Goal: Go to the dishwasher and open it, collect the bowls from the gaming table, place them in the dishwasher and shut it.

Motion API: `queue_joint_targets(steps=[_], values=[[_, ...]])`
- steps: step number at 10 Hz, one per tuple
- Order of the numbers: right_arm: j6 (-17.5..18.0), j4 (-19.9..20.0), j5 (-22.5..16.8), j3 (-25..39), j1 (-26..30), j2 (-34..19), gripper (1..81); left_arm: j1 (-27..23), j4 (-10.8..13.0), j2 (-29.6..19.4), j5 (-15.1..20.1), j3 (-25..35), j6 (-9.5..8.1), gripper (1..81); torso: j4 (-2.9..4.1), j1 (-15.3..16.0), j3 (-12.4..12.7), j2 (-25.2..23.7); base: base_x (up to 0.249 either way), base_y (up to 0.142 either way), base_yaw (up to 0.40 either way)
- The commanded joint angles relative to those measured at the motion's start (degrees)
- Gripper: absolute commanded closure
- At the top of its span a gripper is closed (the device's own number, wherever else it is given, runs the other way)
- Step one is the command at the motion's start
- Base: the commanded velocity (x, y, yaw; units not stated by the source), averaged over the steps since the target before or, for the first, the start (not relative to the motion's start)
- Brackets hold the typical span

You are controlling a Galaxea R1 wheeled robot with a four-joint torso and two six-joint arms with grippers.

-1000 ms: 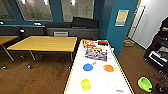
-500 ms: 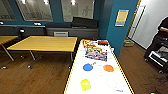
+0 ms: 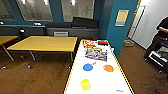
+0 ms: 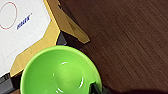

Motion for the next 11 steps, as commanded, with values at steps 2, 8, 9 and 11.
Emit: queue_joint_targets(steps=[2, 8, 9, 11], values=[[-3.4, -0.5, 10.2, -0.8, -8.3, -2.0, 81.1, -7.7, -0.1, -12.0, 2.8, 11.5, 0.17, 1.0, 0.0, 0.0, 0.0, 0.0, 0.0, 0.0, 0.0], [-3.3, -2.2, 17.5, -2.9, -18.1, 6.5, 81.1, -16.8, -1.3, -28.7, 2.5, 22.4, -7.3, 1.0, 0.0, 0.0, 0.0, 0.0, 0.0, 0.0, 0.0], [-3.9, -2.5, 19.1, -2.9, -19.6, 8.3, 81.1, -19.7, -1.3, -31.4, 2.0, 25.3, -10.63, 1.0, 0.0, 0.0, 0.0, 0.0, 0.0, 0.0, 0.0], [-5.5, -3.7, 26.9, -4.0, -24.7, 11.4, 81.1, -26.2, -2.0, -33.9, 2.8, 28.7, -14.57, 1.0, 0.0, 0.0, 0.0, 0.0, 0.0, 0.0, 0.0]])
